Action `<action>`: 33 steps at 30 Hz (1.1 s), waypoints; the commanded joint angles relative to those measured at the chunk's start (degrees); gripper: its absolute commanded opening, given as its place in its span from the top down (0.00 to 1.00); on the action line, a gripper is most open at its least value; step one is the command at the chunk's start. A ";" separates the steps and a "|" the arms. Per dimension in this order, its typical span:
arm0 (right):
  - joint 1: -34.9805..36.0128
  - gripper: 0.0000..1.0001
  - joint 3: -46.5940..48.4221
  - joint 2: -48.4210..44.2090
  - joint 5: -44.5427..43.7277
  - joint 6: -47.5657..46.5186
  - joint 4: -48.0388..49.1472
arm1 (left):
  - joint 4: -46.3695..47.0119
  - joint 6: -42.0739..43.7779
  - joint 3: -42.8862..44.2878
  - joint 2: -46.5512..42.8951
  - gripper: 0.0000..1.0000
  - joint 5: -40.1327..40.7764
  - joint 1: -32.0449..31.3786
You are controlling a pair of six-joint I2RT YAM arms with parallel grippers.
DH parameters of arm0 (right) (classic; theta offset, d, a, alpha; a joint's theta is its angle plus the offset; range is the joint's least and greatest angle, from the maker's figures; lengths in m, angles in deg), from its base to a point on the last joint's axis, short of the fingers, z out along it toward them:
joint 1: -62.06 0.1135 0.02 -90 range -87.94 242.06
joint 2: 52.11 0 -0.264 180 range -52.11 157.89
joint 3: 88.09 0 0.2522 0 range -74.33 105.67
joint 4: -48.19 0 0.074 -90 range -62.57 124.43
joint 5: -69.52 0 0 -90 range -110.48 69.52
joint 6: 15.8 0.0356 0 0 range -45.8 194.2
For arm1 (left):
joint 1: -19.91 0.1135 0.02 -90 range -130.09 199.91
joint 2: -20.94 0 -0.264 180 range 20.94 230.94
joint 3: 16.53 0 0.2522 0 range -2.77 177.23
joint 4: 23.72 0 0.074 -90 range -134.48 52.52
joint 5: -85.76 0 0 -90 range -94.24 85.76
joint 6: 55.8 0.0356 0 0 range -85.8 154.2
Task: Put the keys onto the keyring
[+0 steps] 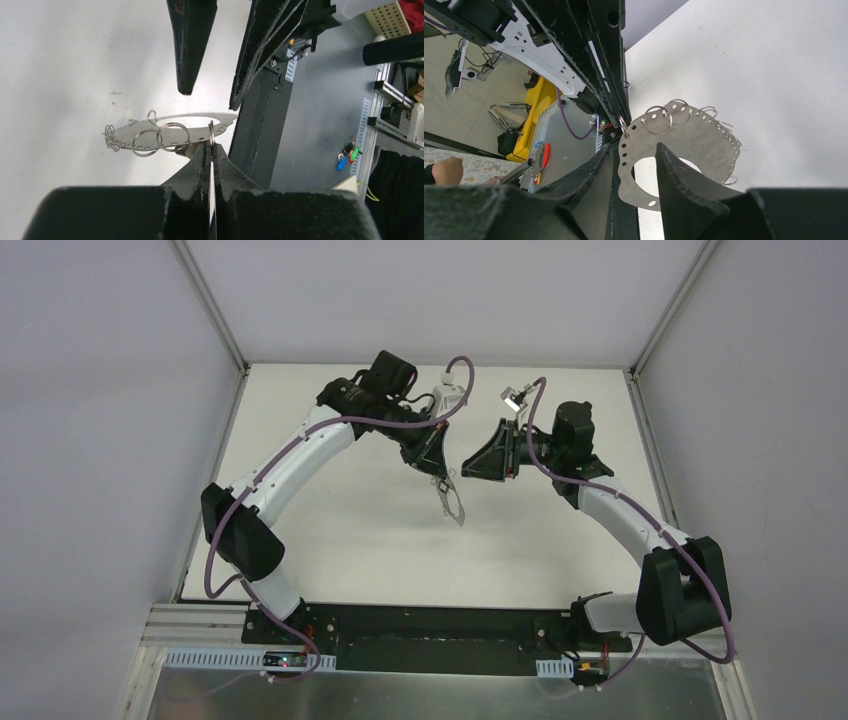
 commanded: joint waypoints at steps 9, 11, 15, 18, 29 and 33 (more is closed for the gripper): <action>2.86 0.66 2.56 -2.48 2.52 -4.87 -2.45 | -12.82 0.62 7.14 2.94 1.00 0.16 -3.23; 3.19 0.68 2.52 -2.72 2.97 -4.87 -2.45 | -12.04 -0.11 6.88 3.19 1.00 -0.13 -3.23; 3.69 0.70 2.43 -2.96 3.35 -4.87 -2.45 | -10.83 -2.00 6.60 4.04 1.00 -2.14 -3.23; 4.03 0.71 2.27 -2.90 3.67 -4.87 -2.51 | -9.65 -3.02 6.30 4.23 1.00 -3.06 -3.23; 4.88 0.78 2.14 -1.63 4.05 -5.39 -2.45 | -8.41 -3.25 5.67 3.93 1.00 -4.18 -3.23; 4.86 0.85 2.38 -1.18 4.65 -5.58 -2.80 | -8.41 -3.08 5.67 3.84 1.00 -3.96 -3.21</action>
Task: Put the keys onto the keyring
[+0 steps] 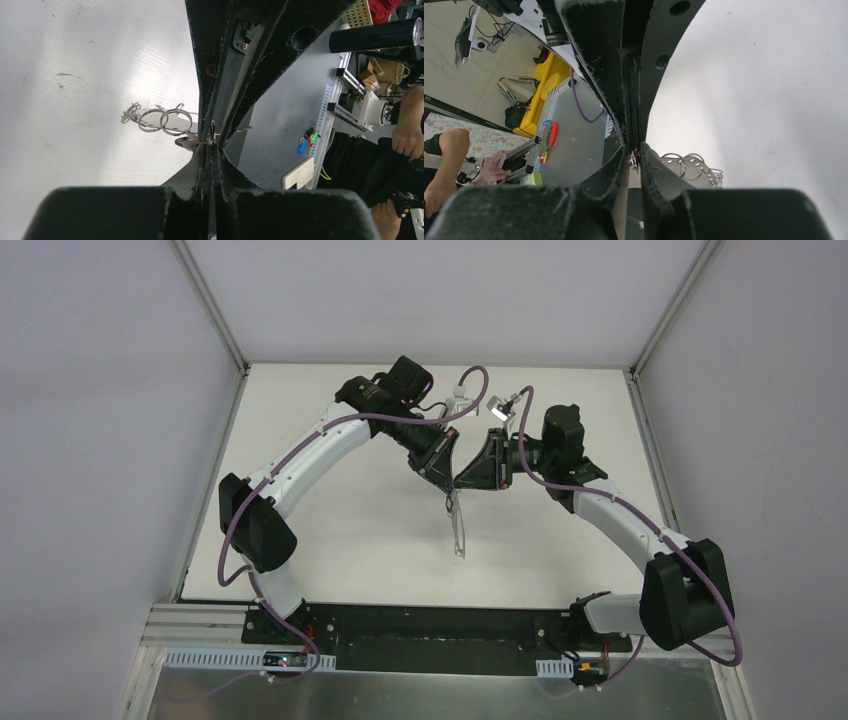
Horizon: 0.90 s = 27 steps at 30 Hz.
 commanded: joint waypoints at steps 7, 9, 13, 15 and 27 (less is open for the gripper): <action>0.50 0.94 2.58 0.43 3.47 -1.38 0.83 | 1.10 -0.18 1.04 -1.03 1.00 -2.11 -0.05; 0.49 0.98 2.58 0.53 3.61 -1.32 0.75 | 1.23 -0.21 0.95 -1.01 1.00 -2.08 0.12; 0.49 1.00 2.88 0.61 3.49 -1.14 0.55 | 2.02 -0.36 0.31 -1.22 1.00 -2.00 0.72; 0.34 1.00 3.30 0.75 3.19 -0.87 0.48 | 3.10 -0.90 -0.28 -1.48 1.00 -1.94 1.15; -1.42 1.00 2.65 0.56 0.47 5.74 5.72 | 14.00 -1.95 -7.52 -6.51 0.75 -5.52 3.65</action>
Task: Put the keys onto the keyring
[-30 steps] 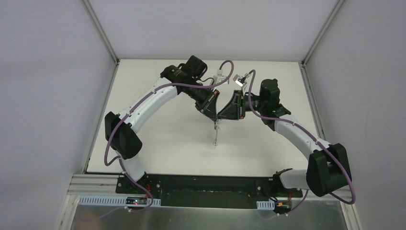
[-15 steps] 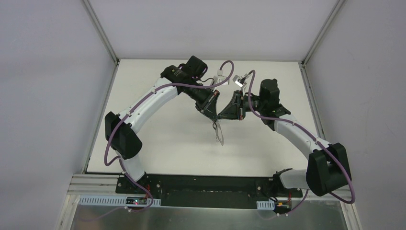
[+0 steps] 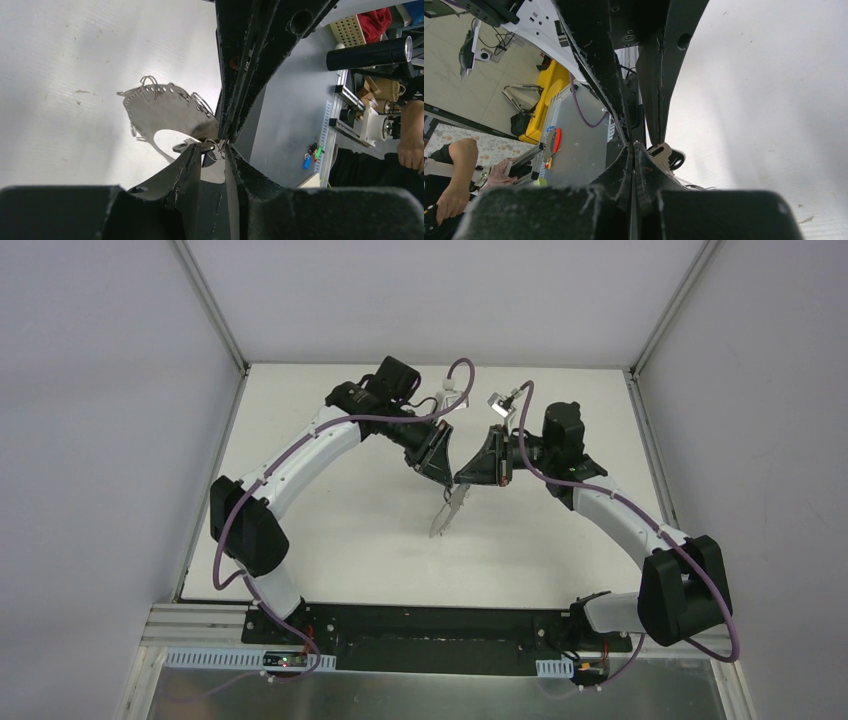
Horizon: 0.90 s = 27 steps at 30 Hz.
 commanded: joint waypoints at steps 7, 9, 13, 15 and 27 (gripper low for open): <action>-0.93 1.00 1.35 -0.31 1.17 5.18 7.67 | 6.28 2.58 -2.70 -4.89 0.74 -3.82 0.74; -1.02 1.00 1.35 -0.37 1.09 5.26 7.75 | 6.48 2.72 -2.87 -4.85 0.75 -4.14 0.75; -1.38 1.00 1.28 -0.55 0.93 5.27 7.77 | 6.60 3.13 -3.79 -4.77 0.81 -5.56 0.74; -1.48 1.00 1.27 -0.44 0.91 5.27 7.76 | 6.66 3.39 -4.46 -4.75 0.83 -6.20 0.75; -1.58 1.00 1.18 0.25 0.91 4.88 7.75 | 6.20 4.76 -5.63 -5.24 0.84 -7.18 0.71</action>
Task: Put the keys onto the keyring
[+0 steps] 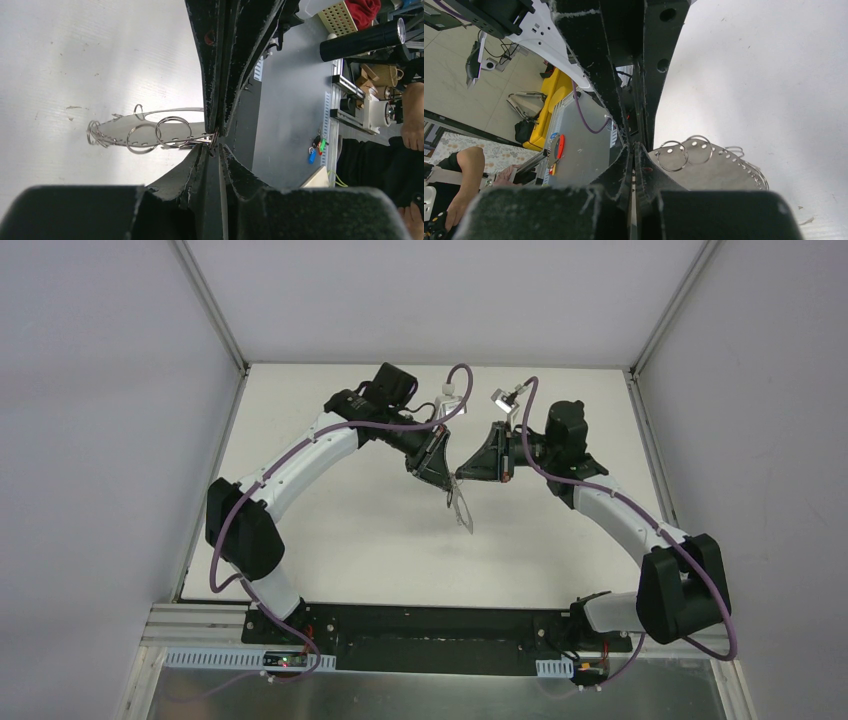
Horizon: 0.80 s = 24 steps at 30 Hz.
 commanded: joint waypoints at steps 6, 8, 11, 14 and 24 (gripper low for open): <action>-0.89 1.00 0.94 -0.13 1.08 0.04 3.95 | -1.48 3.40 1.65 -3.64 0.79 -2.19 0.92; -0.85 1.00 0.94 -0.02 1.17 0.05 3.91 | -1.29 3.56 1.72 -3.91 0.78 -1.98 1.18; -0.87 1.00 1.09 0.19 1.32 0.25 3.93 | -0.64 3.02 1.79 -4.00 0.76 -1.88 1.38; -0.88 1.00 1.20 0.31 1.56 0.47 3.90 | 0.69 1.78 1.92 -3.75 0.76 -1.82 1.39; -0.87 1.00 1.12 0.16 1.53 0.66 3.91 | 6.60 -4.93 1.75 -1.89 0.76 -2.49 1.38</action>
